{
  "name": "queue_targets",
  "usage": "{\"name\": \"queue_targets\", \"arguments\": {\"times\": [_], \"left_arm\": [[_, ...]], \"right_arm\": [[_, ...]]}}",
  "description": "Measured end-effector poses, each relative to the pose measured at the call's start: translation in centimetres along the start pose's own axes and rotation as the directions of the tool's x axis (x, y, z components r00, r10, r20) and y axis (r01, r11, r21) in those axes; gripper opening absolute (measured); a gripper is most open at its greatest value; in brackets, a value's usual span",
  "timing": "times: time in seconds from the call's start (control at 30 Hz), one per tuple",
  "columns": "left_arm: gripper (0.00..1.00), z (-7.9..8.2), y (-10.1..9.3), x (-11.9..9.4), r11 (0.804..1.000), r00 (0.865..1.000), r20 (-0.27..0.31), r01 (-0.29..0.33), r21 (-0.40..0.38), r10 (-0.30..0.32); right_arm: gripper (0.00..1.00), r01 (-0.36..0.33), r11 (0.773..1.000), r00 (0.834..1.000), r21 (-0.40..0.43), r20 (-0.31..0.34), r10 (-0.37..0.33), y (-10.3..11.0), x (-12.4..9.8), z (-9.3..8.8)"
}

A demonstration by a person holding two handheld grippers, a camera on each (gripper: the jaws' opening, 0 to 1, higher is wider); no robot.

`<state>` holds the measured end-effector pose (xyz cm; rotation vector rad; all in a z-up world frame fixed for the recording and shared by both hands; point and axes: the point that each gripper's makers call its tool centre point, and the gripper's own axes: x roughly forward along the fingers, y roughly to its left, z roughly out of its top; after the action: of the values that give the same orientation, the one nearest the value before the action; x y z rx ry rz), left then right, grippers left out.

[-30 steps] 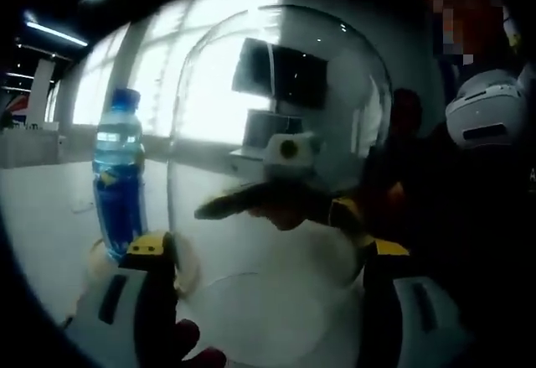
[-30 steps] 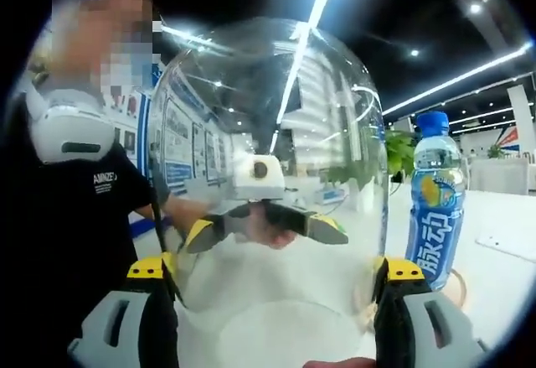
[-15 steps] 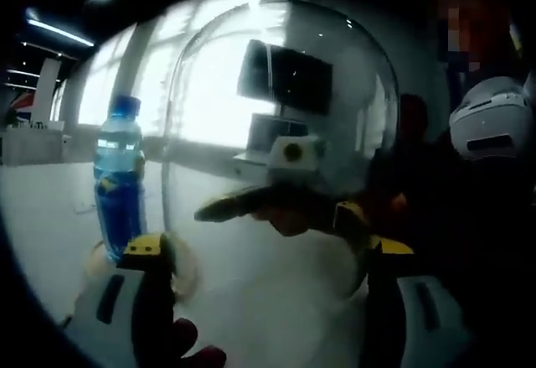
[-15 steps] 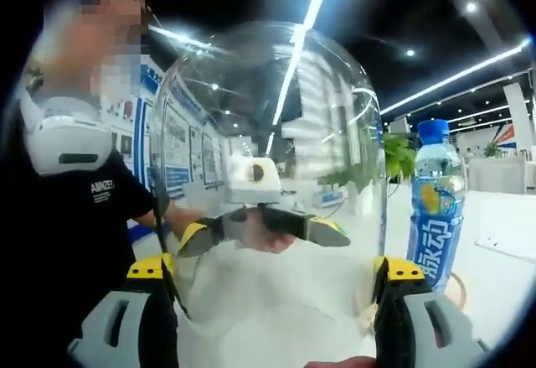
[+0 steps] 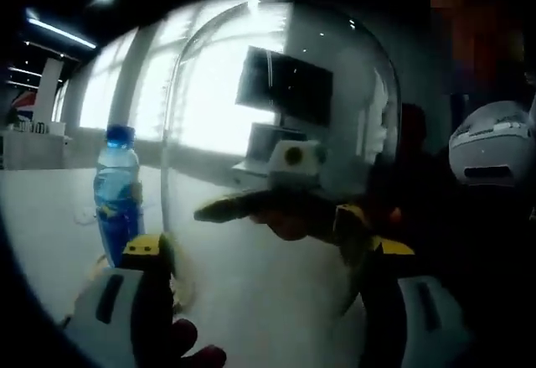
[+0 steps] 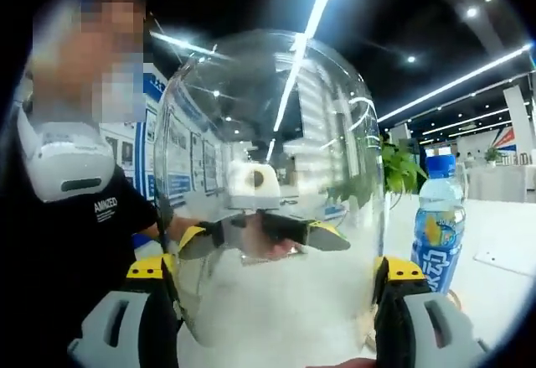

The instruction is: Open the cover put in the Mizone put the cover back on

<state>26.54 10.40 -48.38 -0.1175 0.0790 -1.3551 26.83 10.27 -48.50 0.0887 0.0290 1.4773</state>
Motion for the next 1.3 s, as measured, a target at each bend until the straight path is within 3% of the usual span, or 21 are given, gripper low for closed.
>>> {"name": "queue_targets", "arguments": {"times": [0.1,0.33,0.5,0.63,0.87,1.3], "left_arm": [[0.81,1.3,0.1,0.1,1.0,0.999,-0.026,-0.019,-0.02,0.018],[0.81,5.3,-0.4,0.2,0.999,0.999,-0.011,-0.04,0.008,0.04],[0.81,7.1,-0.6,0.3,0.998,0.998,-0.03,-0.057,0.022,0.057],[0.81,9.2,-0.3,0.4,0.998,0.998,-0.003,-0.067,0.008,0.067],[0.81,12.7,-0.2,0.6,0.996,0.998,-0.002,-0.069,0.063,0.069],[0.81,18.7,1.7,1.1,0.987,0.998,0.025,-0.067,0.146,0.064]], "right_arm": [[0.9,-0.01,0.999,1.0,0.031,0.023,0.01,-0.1,-0.1,1.2],[0.9,-0.025,0.999,0.997,0.028,0.071,0.022,0.1,-0.1,4.7],[0.9,-0.042,0.999,0.996,0.024,0.081,0.04,0.2,-0.1,6.8],[0.9,-0.042,0.998,0.994,0.038,0.105,0.038,0.0,0.1,8.7],[0.9,-0.046,0.999,0.991,-0.021,0.121,0.048,-0.2,0.4,12.4],[0.9,-0.038,0.995,0.986,-0.096,0.158,0.053,-2.6,1.0,18.2]]}}
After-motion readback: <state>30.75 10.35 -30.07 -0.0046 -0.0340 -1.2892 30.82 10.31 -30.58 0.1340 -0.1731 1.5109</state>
